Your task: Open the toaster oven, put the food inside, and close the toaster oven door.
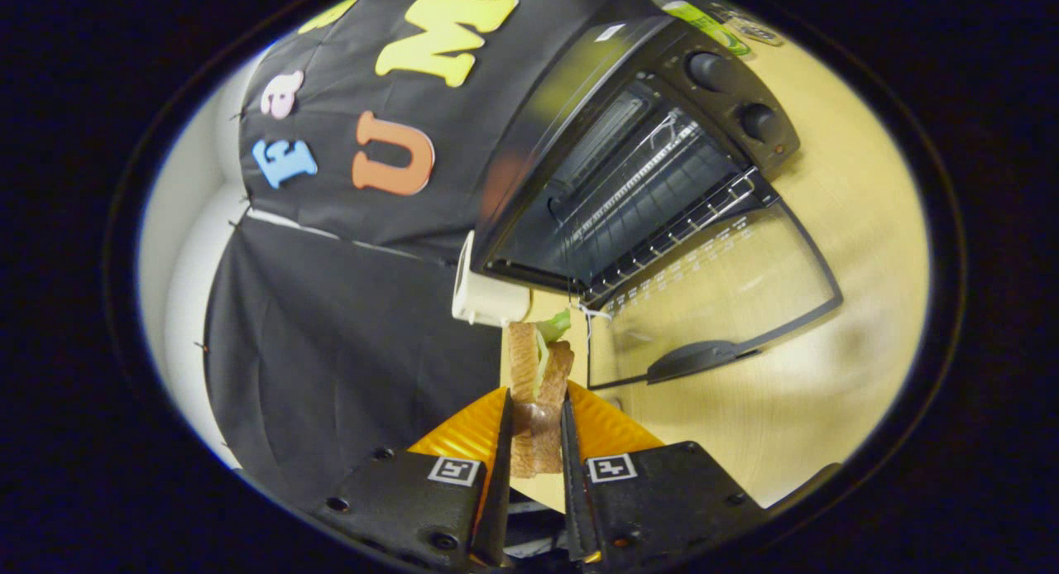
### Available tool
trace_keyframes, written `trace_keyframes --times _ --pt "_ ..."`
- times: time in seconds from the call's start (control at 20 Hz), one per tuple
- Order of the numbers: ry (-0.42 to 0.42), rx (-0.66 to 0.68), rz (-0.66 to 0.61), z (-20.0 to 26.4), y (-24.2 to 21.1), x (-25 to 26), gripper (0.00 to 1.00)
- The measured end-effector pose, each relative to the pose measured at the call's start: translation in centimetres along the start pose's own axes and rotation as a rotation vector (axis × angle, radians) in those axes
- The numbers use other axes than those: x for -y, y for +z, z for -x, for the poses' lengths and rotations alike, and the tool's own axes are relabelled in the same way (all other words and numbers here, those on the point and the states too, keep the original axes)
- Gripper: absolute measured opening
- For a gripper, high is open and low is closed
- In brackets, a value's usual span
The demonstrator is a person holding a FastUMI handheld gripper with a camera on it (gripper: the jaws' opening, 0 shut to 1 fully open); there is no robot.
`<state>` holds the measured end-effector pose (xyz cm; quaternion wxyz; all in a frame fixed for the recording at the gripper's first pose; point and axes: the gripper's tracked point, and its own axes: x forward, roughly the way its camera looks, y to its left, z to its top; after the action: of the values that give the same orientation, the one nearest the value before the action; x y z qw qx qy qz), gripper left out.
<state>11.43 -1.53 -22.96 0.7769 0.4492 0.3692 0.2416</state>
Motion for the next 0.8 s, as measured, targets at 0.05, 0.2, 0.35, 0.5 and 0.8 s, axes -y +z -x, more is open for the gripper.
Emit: trace_keyframes --times 0.05,0.2,0.35,0.5,0.8 --pt "0.018 0.054 -0.033 -0.2 1.6 0.5 0.34" --pt "0.074 0.225 -0.136 -0.7 5.7 1.4 0.34" --pt "0.122 0.317 -0.173 -2.8 8.3 1.7 0.33" --pt "0.103 0.410 -0.177 -5.3 10.6 2.4 0.33" --pt "0.081 0.525 -0.143 -9.5 14.4 2.8 0.33"
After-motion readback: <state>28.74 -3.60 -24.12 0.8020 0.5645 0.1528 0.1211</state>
